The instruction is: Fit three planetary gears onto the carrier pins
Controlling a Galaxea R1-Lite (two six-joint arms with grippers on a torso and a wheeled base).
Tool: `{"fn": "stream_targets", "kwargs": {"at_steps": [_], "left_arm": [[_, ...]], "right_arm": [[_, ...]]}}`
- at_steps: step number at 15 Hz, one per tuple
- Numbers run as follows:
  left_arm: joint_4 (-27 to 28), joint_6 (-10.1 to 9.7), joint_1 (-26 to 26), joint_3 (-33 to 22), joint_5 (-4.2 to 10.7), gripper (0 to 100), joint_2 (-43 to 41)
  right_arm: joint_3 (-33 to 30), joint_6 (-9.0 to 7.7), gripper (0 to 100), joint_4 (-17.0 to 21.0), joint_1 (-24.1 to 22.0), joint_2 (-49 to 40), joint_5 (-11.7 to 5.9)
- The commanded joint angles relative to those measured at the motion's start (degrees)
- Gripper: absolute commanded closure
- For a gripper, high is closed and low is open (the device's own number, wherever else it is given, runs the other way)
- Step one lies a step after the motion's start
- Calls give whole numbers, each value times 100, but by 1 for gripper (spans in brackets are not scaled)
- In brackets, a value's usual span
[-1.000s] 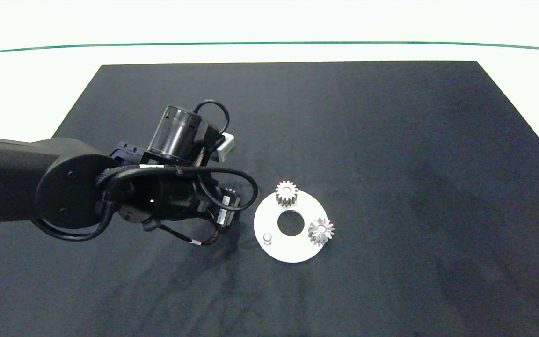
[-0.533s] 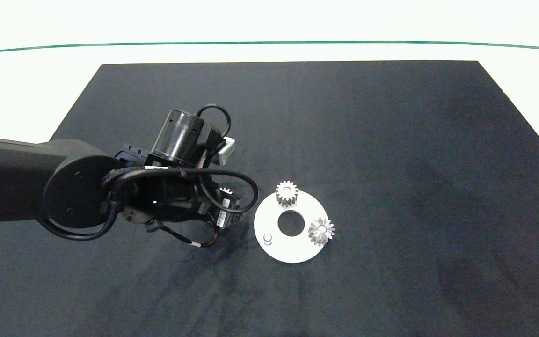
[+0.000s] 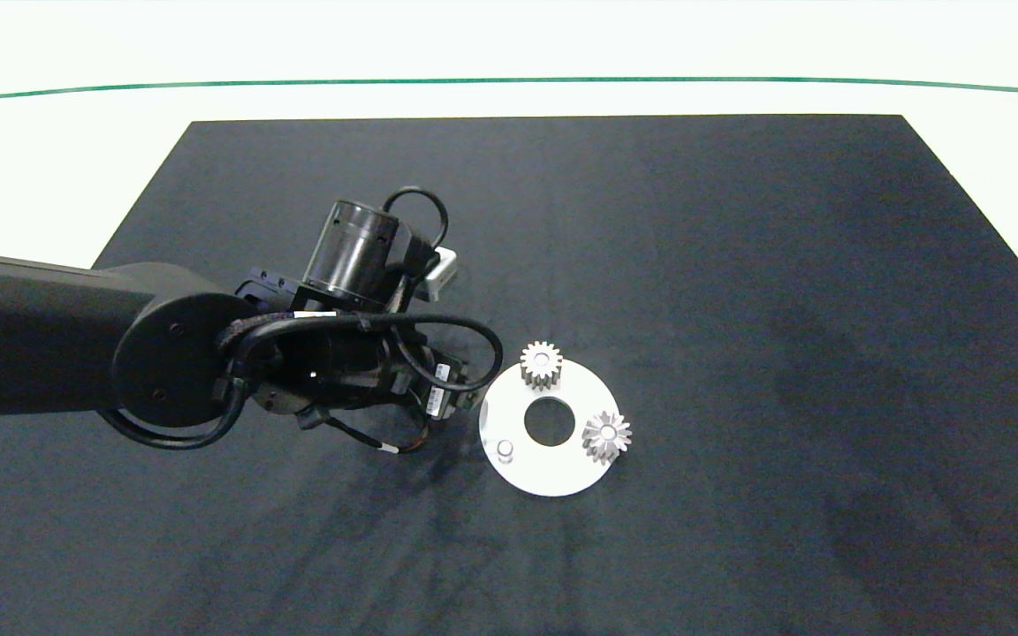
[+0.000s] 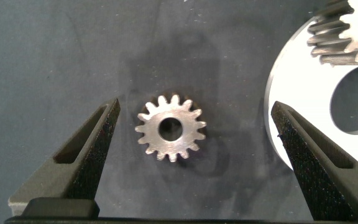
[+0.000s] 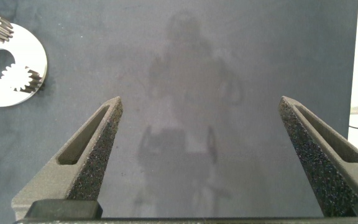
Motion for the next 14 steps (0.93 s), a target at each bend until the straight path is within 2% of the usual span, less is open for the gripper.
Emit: {"fn": "stream_targets", "kwargs": {"at_steps": [1,8,14], "left_arm": [[9,7,2,-4,14,4,54],[9,59,20,22,14,17,54],[1,-2,20,57,14,29,45]], "right_arm": [[0,0,0,15,3,-2,-12],[0,0,0,7,3,-2,-12],[-35,0,0,-2,3,-20,-12]]}}
